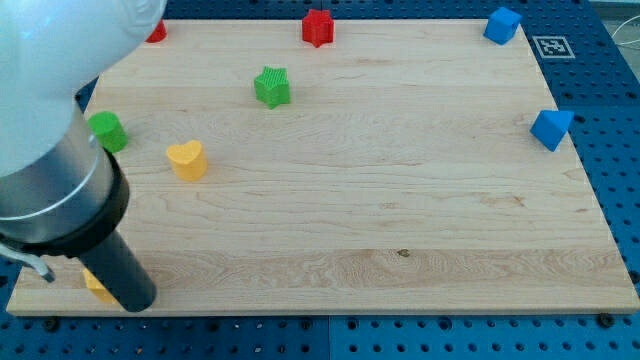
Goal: Move the green star a bit down
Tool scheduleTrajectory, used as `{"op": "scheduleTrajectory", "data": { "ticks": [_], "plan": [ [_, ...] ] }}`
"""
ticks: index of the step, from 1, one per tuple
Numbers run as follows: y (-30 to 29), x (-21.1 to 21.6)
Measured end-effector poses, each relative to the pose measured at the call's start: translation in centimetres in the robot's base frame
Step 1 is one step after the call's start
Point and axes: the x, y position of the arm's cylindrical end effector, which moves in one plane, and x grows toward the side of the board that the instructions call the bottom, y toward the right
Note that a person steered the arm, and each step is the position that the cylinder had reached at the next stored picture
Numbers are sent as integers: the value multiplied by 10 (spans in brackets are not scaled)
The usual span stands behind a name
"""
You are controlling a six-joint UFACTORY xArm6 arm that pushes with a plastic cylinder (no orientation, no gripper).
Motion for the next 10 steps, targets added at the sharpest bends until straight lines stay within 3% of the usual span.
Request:
{"op": "scheduleTrajectory", "data": {
  "ticks": [4, 5, 7, 10],
  "plan": [
    [56, -9],
    [63, -30],
    [94, -106],
    [64, -260]
  ]
}}
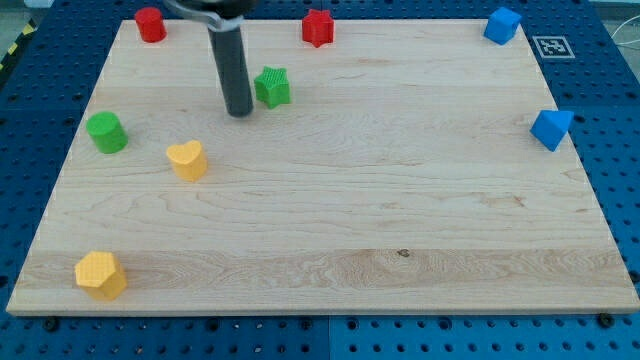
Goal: Move the green star a bit down
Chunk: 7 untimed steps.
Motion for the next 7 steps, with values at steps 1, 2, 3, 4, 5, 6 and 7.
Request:
{"op": "scheduleTrajectory", "data": {
  "ticks": [1, 2, 3, 4, 5, 6, 7],
  "plan": [
    [-9, -56],
    [32, -84],
    [23, -59],
    [4, -45],
    [27, -44],
    [55, -22],
    [75, -8]
  ]
}}
